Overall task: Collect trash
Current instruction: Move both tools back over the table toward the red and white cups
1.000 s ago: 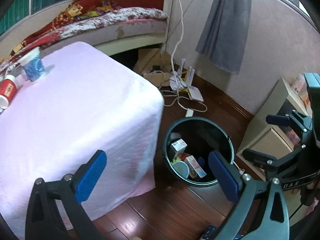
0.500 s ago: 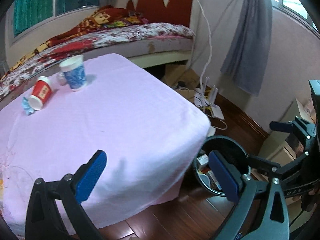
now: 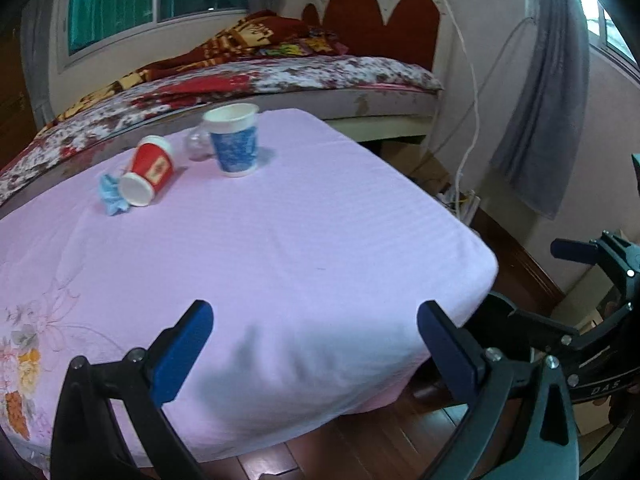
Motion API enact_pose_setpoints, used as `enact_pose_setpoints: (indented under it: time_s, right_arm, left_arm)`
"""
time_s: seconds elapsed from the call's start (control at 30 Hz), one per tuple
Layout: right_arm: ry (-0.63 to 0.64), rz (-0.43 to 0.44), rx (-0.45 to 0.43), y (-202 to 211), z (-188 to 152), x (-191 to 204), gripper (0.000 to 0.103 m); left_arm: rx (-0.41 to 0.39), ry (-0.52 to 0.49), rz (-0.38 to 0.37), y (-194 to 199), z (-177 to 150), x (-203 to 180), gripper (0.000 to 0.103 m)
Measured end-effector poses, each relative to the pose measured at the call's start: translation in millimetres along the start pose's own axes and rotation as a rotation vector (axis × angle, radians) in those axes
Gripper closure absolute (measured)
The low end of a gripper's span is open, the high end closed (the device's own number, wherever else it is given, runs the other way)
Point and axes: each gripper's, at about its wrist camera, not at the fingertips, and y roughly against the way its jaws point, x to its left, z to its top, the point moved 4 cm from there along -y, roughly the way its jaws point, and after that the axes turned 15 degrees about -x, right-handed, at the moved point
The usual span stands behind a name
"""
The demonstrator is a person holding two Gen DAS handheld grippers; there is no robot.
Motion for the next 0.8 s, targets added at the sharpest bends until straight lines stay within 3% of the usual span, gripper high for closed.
enact_pose_setpoints:
  time_s: [0.5, 0.8]
  right_arm:
    - [0.049, 0.070, -0.013, -45, 41, 54, 0.000]
    - [0.002, 0.123, -0.059, -75, 80, 74, 0.000]
  left_arm:
    - [0.000, 0.027, 0.111, -9, 1, 73, 0.001]
    - [-0.008, 0.066, 0.165, -25, 12, 126, 0.001]
